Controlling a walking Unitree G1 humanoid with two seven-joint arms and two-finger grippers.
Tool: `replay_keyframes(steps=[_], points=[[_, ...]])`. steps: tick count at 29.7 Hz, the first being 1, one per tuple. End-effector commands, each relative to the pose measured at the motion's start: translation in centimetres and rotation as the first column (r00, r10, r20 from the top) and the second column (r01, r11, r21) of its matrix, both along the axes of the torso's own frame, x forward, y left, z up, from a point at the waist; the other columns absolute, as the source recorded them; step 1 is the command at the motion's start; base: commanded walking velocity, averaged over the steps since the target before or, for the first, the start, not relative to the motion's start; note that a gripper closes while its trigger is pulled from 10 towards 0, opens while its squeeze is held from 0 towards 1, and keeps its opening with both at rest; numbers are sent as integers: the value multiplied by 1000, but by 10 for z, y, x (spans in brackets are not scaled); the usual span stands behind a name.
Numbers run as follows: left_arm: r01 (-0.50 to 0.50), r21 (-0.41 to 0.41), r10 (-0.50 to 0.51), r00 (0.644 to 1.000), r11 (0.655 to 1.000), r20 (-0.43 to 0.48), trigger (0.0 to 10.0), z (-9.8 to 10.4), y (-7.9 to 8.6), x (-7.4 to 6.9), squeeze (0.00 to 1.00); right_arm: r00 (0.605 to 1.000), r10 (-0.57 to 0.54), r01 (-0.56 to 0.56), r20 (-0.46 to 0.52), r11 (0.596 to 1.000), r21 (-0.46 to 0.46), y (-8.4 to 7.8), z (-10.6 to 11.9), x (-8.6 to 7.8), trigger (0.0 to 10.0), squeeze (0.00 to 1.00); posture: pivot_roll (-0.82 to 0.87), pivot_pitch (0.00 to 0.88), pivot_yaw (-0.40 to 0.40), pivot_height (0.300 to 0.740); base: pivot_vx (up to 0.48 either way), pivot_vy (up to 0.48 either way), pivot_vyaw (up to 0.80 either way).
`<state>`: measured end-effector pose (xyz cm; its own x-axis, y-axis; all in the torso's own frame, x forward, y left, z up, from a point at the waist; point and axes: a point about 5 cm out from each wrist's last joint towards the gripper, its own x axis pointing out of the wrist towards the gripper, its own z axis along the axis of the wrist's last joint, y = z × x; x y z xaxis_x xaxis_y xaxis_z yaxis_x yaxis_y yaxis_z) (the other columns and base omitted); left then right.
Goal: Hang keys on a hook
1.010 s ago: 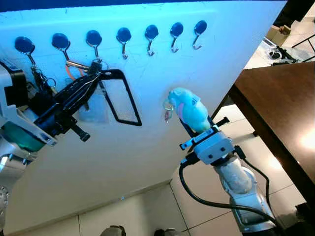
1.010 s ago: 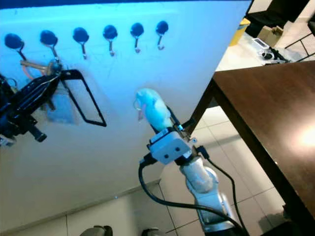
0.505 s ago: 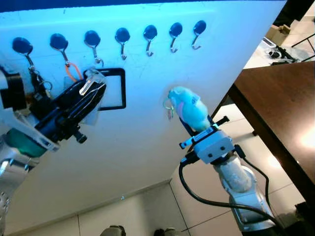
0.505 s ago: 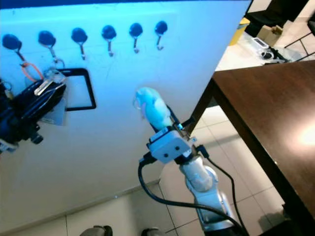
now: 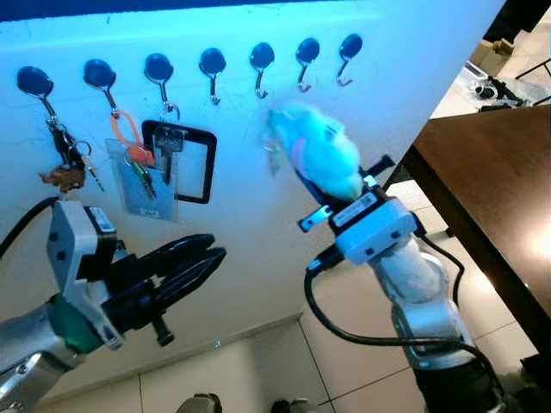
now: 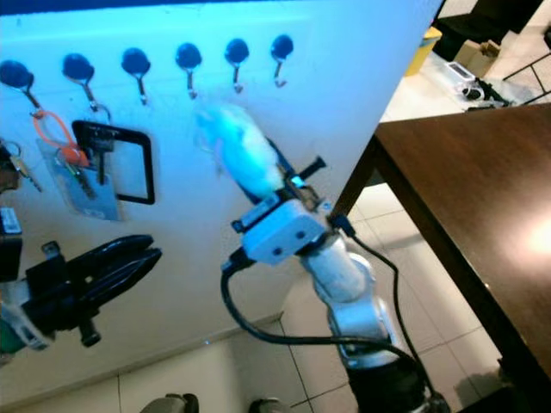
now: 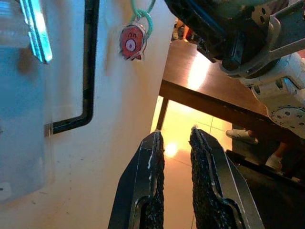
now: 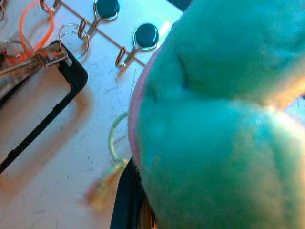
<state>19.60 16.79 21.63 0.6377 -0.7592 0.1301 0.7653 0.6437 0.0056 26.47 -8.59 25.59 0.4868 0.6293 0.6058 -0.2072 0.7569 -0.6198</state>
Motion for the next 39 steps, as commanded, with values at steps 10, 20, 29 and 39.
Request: replay_keyframes(steps=[10, 20, 29, 39], points=[[-7, -15, 7, 1000, 1000, 9, 10000, -4, -5, 13, 0, 985, 104, -103, 135, 995, -12, 32, 26, 4, 10000, 0, 78, 79, 50, 740, 0, 0, 0], [-18, -20, 19, 999, 1000, 29, 10000, -3, -9, 16, 0, 964, 178, -179, 195, 984, -11, 53, 44, 6, 10000, 0, 81, 77, 50, 740, 0, 0, 0], [-26, -27, 27, 999, 999, 34, 10000, -3, -10, 17, 0, 958, 237, -234, 163, 972, -38, 62, 39, 6, 10000, 0, 98, 80, 43, 740, 0, 0, 0], [-30, -35, 32, 999, 999, 37, 10000, -2, -12, 19, 0, 963, 260, -251, 70, 961, -117, 70, 18, 13, 10000, 0, 98, 84, 40, 740, 0, 0, 0]])
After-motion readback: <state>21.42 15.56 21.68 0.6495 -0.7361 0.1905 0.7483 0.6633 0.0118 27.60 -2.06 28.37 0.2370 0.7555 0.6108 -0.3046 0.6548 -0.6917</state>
